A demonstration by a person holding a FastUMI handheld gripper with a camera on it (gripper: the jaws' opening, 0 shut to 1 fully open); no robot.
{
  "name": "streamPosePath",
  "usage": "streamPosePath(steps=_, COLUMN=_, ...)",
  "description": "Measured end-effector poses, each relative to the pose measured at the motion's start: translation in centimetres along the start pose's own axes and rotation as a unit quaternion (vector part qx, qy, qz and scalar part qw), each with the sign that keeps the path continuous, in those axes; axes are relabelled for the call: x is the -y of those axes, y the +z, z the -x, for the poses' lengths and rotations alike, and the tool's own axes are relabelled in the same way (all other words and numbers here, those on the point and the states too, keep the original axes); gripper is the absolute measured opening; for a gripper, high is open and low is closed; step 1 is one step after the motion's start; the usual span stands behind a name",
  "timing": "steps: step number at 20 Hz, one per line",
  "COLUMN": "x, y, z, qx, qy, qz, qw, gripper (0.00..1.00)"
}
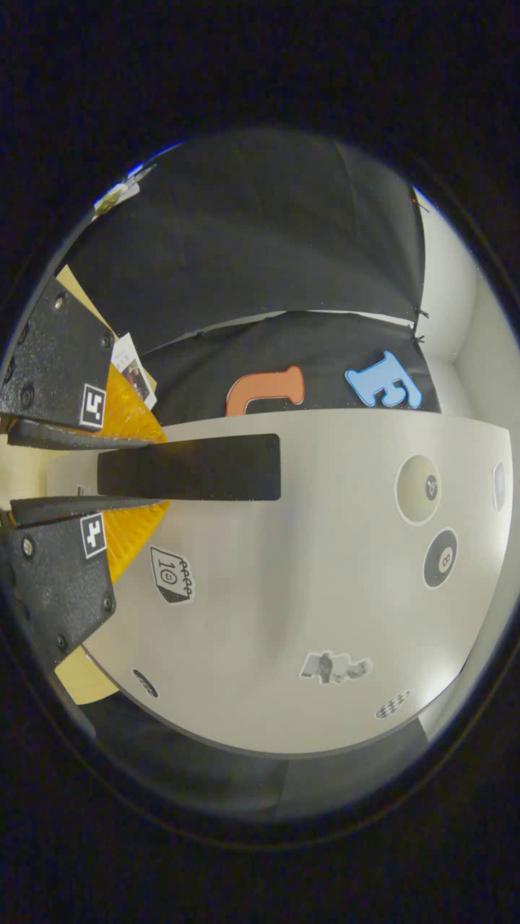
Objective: Open the shoe cabinet door, grab the shoes and put them into the shoe cabinet, then close the shoe cabinet door.
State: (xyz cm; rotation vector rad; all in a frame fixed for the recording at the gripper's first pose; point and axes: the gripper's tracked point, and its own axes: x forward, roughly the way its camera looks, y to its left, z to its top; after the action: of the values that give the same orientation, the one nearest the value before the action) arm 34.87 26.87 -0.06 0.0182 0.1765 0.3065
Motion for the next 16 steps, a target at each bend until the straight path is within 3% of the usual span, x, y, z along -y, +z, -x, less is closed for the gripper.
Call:
streamPosePath(steps=7, x=2.1, y=-1.0, z=4.9, qx=-0.001, qy=-0.012, qz=-0.010, qw=1.000, gripper=0.28)
streamPosePath(steps=16, x=6.3, y=-1.8, z=9.8, qx=0.011, qy=-0.090, qz=-0.027, qw=0.995, gripper=0.24)
